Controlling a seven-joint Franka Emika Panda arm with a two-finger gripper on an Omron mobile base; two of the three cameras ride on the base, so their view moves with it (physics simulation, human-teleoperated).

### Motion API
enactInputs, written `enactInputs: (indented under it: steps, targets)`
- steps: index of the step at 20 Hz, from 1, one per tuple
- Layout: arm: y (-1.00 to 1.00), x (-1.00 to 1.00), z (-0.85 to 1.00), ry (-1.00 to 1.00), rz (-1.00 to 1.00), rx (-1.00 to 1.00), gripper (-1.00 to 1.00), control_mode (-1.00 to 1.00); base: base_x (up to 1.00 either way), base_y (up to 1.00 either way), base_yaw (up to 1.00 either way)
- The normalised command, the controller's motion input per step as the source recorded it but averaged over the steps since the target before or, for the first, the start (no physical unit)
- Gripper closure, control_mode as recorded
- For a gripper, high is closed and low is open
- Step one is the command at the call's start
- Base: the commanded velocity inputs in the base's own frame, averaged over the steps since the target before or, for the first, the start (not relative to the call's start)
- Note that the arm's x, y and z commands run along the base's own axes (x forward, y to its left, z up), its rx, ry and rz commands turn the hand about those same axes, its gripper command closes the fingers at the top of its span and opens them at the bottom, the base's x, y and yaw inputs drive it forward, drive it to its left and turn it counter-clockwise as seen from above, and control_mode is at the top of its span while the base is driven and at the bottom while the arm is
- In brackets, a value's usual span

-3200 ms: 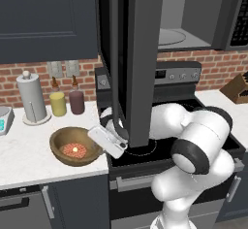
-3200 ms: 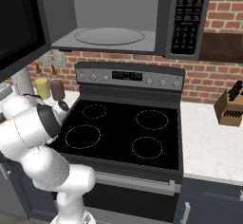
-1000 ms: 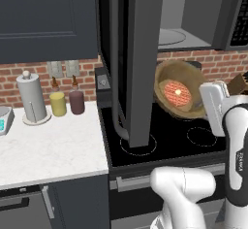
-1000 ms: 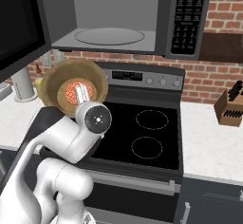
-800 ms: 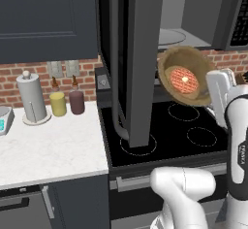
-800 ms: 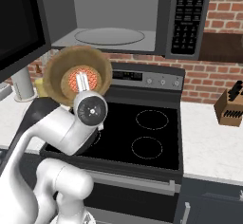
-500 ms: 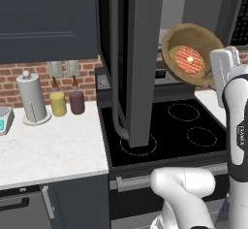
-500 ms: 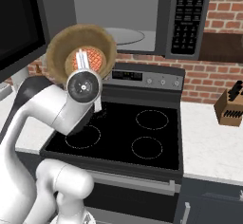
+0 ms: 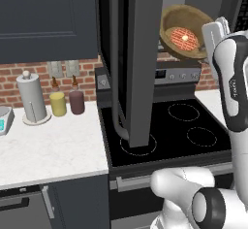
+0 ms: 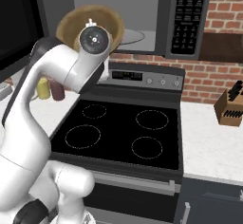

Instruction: Open the microwave, place the bowl with waffle inside the microwave, then close the microwave door and turn it on.

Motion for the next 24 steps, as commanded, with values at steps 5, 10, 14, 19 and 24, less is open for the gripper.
enactInputs:
  steps: [5, 10, 14, 19, 24]
  targets:
    - [-0.02, 0.66, -0.01, 0.00, 0.00, 0.00, 1.00, -1.00, 0.00, 0.00, 0.00]
    - [0.00, 0.61, 0.00, 0.00, -0.01, 0.00, 1.00, -1.00, 0.00, 0.00, 0.00]
    - [0.00, 0.67, 0.04, 0.00, -0.02, 0.00, 1.00, -1.00, 0.00, 0.00, 0.00]
    - [0.00, 0.65, 0.04, 0.00, 0.00, 0.00, 1.00, -1.00, 0.00, 0.00, 0.00]
    - [0.01, 0.63, 0.02, 0.02, 0.00, 0.00, 1.00, -1.00, 0.00, 0.00, 0.00]
